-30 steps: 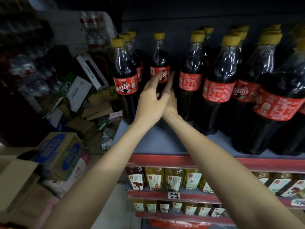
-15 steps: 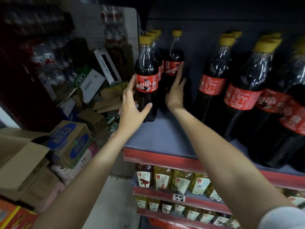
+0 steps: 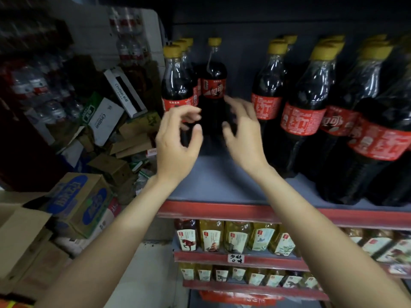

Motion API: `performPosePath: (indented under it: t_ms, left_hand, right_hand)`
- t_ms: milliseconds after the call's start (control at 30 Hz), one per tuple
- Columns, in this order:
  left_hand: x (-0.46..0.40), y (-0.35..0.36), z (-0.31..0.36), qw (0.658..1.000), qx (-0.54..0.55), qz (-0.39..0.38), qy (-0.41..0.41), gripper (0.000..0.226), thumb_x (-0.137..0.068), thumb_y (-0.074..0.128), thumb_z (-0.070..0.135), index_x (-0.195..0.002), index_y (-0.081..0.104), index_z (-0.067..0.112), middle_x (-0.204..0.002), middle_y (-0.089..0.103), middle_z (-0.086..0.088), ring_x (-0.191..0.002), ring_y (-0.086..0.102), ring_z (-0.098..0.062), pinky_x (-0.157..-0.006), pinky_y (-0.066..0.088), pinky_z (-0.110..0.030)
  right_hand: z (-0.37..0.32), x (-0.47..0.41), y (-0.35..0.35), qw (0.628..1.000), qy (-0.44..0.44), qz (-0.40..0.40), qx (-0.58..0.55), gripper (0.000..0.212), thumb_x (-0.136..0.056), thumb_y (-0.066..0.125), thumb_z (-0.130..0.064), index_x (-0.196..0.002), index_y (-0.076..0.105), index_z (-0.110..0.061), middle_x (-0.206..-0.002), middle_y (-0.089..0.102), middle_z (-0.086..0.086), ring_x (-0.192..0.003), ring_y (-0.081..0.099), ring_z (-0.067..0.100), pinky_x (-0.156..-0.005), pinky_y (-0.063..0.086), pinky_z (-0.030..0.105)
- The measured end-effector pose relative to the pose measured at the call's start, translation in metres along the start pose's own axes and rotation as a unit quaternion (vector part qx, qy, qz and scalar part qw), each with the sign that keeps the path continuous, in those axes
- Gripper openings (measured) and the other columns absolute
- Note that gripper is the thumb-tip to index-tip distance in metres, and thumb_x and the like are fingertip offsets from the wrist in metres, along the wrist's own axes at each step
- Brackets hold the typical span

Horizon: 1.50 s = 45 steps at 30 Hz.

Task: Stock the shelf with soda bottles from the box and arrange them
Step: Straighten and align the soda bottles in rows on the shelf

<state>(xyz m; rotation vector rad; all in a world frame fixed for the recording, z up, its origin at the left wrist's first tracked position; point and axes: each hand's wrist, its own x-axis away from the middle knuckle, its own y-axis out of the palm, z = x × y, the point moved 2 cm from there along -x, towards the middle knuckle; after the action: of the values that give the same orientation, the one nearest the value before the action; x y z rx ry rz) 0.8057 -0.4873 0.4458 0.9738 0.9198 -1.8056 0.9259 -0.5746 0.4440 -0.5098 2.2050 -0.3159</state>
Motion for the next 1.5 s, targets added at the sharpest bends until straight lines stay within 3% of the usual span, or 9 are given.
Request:
performPosePath:
  t_ms: [167, 267, 367, 533, 700, 833, 967, 1100, 1500]
  left_hand:
    - [-0.025, 0.068, 0.012, 0.932, 0.191, -0.199, -0.237, 0.034, -0.098, 0.047, 0.016, -0.132, 0.043, 0.017, -0.129, 0.052, -0.004, -0.115, 0.052, -0.005, -0.094, 0.04, -0.013]
    - [-0.035, 0.1, 0.005, 0.85, 0.273, -0.25, -0.374, 0.046, -0.103, 0.027, 0.036, -0.148, 0.025, 0.024, -0.151, 0.034, -0.005, -0.136, 0.035, -0.018, -0.105, 0.03, -0.028]
    - [-0.037, 0.107, 0.0, 0.818, 0.301, -0.268, -0.41, 0.056, -0.1, 0.015, 0.052, -0.15, 0.02, 0.027, -0.155, 0.028, -0.005, -0.141, 0.029, -0.025, -0.11, 0.025, -0.042]
    - [-0.031, 0.088, 0.006, 0.862, 0.248, -0.229, -0.378, 0.053, -0.101, 0.016, 0.05, -0.146, 0.03, 0.027, -0.146, 0.041, -0.001, -0.131, 0.042, -0.02, -0.104, 0.04, -0.041]
    - [-0.01, 0.055, -0.001, 0.915, 0.177, -0.209, -0.296, 0.052, -0.095, 0.03, 0.054, -0.142, 0.036, 0.033, -0.143, 0.038, 0.0, -0.125, 0.046, -0.012, -0.098, 0.047, -0.036]
    - [0.001, 0.037, 0.004, 0.959, 0.028, -0.225, -0.172, 0.05, -0.097, 0.051, 0.021, -0.144, 0.035, 0.024, -0.141, 0.04, 0.001, -0.121, 0.046, -0.007, -0.104, 0.042, -0.032]
    - [0.006, 0.014, 0.0, 0.988, -0.093, -0.095, -0.073, 0.047, -0.086, 0.057, 0.01, -0.131, 0.051, 0.018, -0.121, 0.056, 0.0, -0.103, 0.055, -0.011, -0.086, 0.051, -0.035]
    - [0.01, -0.005, -0.014, 0.985, -0.139, 0.039, -0.095, 0.051, -0.078, 0.062, 0.01, -0.127, 0.05, 0.013, -0.114, 0.052, -0.008, -0.095, 0.05, -0.016, -0.082, 0.049, -0.04]
    - [0.009, -0.008, -0.043, 0.973, -0.078, 0.032, -0.216, 0.068, -0.075, 0.072, 0.008, -0.135, 0.041, 0.021, -0.125, 0.045, -0.002, -0.105, 0.047, -0.007, -0.093, 0.048, -0.041]
  right_hand:
    - [0.005, 0.048, -0.024, 0.997, 0.058, 0.017, 0.055, 0.063, -0.087, 0.055, 0.0, -0.145, 0.031, -0.006, -0.143, 0.031, 0.016, -0.132, 0.036, 0.03, -0.114, 0.029, 0.034]
    - [0.008, 0.063, -0.018, 0.989, 0.106, -0.043, 0.093, 0.084, -0.09, 0.055, -0.003, -0.152, -0.001, -0.008, -0.154, 0.002, 0.022, -0.143, 0.011, 0.038, -0.111, 0.008, 0.027]
    - [0.011, 0.062, -0.016, 0.987, 0.135, -0.059, 0.071, 0.094, -0.091, 0.054, -0.003, -0.149, -0.018, -0.014, -0.153, 0.0, 0.025, -0.14, 0.019, 0.044, -0.117, 0.017, 0.045]
    - [0.012, 0.042, -0.024, 0.987, 0.13, -0.052, 0.083, 0.107, -0.087, 0.064, -0.01, -0.147, -0.023, -0.026, -0.145, 0.024, 0.026, -0.114, 0.051, 0.047, -0.093, 0.045, 0.046]
    - [0.017, 0.017, -0.016, 0.988, 0.13, -0.07, 0.056, 0.112, -0.082, 0.073, -0.013, -0.151, -0.015, -0.02, -0.148, 0.033, 0.021, -0.124, 0.049, 0.04, -0.1, 0.043, 0.046]
    - [0.029, 0.001, 0.003, 0.991, 0.107, -0.077, 0.002, 0.106, -0.081, 0.067, -0.004, -0.152, -0.01, -0.018, -0.148, 0.037, 0.02, -0.131, 0.045, 0.034, -0.105, 0.041, 0.046]
    - [0.033, -0.013, 0.018, 0.988, 0.118, -0.097, -0.02, 0.108, -0.08, 0.072, -0.006, -0.152, -0.008, -0.02, -0.154, 0.028, 0.014, -0.139, 0.034, 0.027, -0.112, 0.03, 0.036]
    - [0.036, -0.022, 0.028, 0.987, 0.124, -0.098, -0.031, 0.109, -0.079, 0.075, -0.008, -0.152, -0.005, -0.02, -0.156, 0.022, 0.01, -0.142, 0.027, 0.023, -0.11, 0.022, 0.027]
    - [0.031, -0.032, 0.049, 0.983, 0.154, -0.094, -0.033, 0.108, -0.082, 0.071, -0.003, -0.153, -0.008, -0.025, -0.158, 0.015, 0.011, -0.144, 0.023, 0.027, -0.116, 0.023, 0.045]
